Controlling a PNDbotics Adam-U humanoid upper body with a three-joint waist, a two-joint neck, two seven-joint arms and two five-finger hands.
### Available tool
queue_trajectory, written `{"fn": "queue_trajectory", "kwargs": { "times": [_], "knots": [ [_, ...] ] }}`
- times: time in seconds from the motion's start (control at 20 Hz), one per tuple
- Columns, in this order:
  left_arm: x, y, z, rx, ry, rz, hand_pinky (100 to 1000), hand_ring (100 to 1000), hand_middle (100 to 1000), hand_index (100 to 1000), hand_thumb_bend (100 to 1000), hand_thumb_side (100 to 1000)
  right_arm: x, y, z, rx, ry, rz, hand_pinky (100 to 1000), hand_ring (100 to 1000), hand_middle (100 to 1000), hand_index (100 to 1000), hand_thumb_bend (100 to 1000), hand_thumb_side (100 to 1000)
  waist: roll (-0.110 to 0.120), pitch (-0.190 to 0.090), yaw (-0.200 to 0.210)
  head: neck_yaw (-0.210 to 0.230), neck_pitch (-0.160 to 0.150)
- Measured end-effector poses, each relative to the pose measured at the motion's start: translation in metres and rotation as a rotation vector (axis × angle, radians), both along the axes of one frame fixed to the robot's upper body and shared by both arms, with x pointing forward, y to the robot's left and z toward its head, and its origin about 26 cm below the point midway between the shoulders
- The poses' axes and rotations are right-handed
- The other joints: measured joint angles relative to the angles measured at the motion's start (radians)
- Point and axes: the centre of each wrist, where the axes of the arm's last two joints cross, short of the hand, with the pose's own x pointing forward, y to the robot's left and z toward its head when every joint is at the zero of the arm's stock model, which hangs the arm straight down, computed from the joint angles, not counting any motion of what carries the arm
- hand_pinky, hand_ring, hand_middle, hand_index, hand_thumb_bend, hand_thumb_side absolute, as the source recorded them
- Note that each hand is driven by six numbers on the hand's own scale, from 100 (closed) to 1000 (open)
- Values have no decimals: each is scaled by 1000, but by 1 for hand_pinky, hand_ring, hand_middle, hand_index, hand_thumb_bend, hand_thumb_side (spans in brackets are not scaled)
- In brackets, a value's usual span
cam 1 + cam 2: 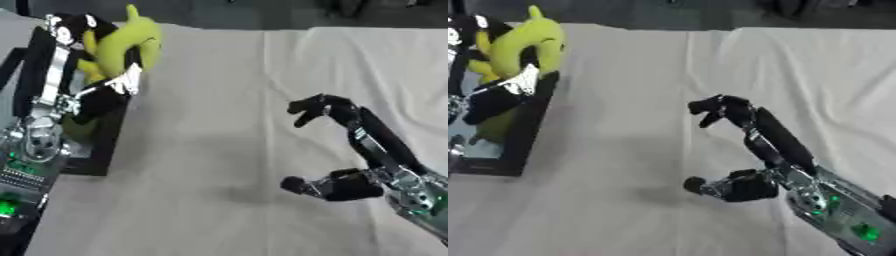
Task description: Pick up the objects with one hand, pass them to the other hand, and then place them into the box on the other side of the table.
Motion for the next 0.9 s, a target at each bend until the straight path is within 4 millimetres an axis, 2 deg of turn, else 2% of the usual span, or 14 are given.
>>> {"fn": "queue_trajectory", "kwargs": {
  "times": [0.4,0.9],
  "knots": [
    [18,24,-14,9,22,145,596,620,259,203,100,100,-1,2,-4,17,-4,5,667,623,720,848,704,106,0,0,1,8,-1],
    [23,46,-15,47,57,345,615,644,294,268,100,100,-5,3,-11,23,3,2,667,623,721,847,703,105,0,0,1,11,-7]
  ]
}}
